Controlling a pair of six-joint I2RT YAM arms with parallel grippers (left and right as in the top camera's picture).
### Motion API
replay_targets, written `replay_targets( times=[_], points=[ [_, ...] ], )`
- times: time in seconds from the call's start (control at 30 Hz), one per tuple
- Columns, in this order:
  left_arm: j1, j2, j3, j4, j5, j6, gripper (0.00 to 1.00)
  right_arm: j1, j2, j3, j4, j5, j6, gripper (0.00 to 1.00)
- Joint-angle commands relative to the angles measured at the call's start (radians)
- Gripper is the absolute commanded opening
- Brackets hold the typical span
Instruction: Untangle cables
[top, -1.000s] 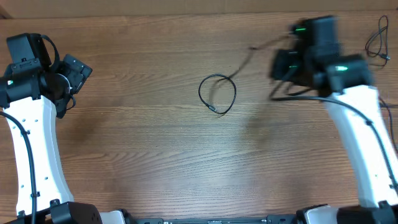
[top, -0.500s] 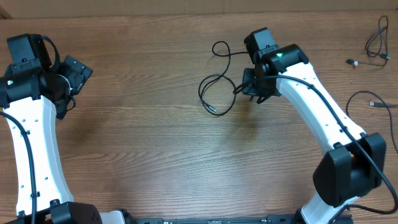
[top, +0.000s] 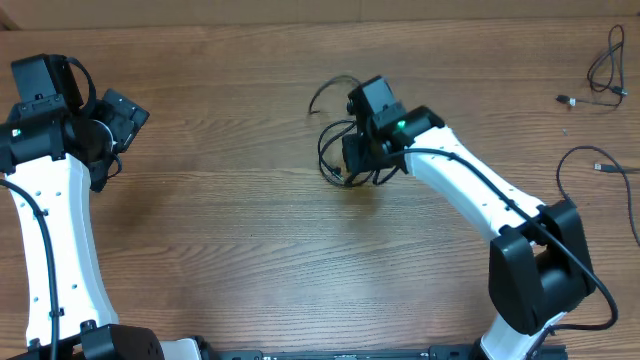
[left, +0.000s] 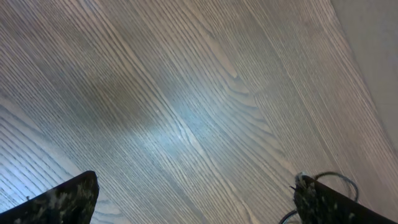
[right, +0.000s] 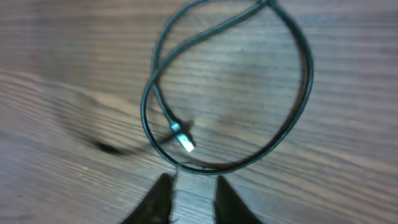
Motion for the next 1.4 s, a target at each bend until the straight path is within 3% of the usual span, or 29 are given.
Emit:
replay_targets(
  times=[0.0, 0.07, 0.4, 0.63, 0.8, 0.93, 1.07, 1.13, 1.2, 1.33, 1.37],
  points=[
    [-0.008, 0.007, -0.004, -0.002, 0.000, 0.026, 1.00, -0.004, 0.008, -0.058, 0.030, -0.001, -0.076, 0.60],
    [-0.008, 0.007, -0.004, -0.002, 0.000, 0.026, 1.00, -0.004, 0.008, -0.061, 0.029, -0.002, -0.075, 1.00],
    [-0.008, 0.007, -0.004, -0.002, 0.000, 0.026, 0.99, 0.012, 0.020, -0.063, 0.232, -0.105, -0.126, 1.00],
    [-0.008, 0.007, -0.004, -0.003, 0.000, 0.026, 1.00, 0.071, 0.128, -0.063, 0.389, -0.104, -0.174, 1.00],
    [-0.009, 0.012, -0.005, 0.002, 0.001, 0.026, 1.00, 0.130, 0.209, -0.062, 0.478, 0.124, -0.197, 1.00],
    [-0.009, 0.024, -0.008, -0.008, 0.001, 0.026, 1.00, 0.140, 0.239, -0.062, 0.484, 0.139, -0.155, 1.00],
    [-0.011, 0.047, -0.011, -0.009, 0.001, 0.026, 1.00, 0.141, 0.244, -0.062, 0.485, 0.031, -0.152, 1.00],
    [-0.013, 0.064, -0.011, -0.010, 0.001, 0.026, 1.00, 0.146, 0.254, -0.062, 0.486, 0.030, -0.153, 0.93],
    [-0.014, 0.085, -0.011, -0.010, 0.002, 0.026, 1.00, 0.152, 0.272, -0.062, 0.483, 0.033, -0.170, 0.77],
    [-0.015, 0.130, -0.011, -0.011, 0.042, 0.026, 1.00, 0.162, 0.314, -0.062, 0.459, 0.045, -0.175, 0.25],
    [-0.015, 0.139, -0.011, -0.011, 0.054, 0.026, 1.00, 0.163, 0.318, -0.062, 0.448, 0.053, -0.175, 0.16]
  ],
)
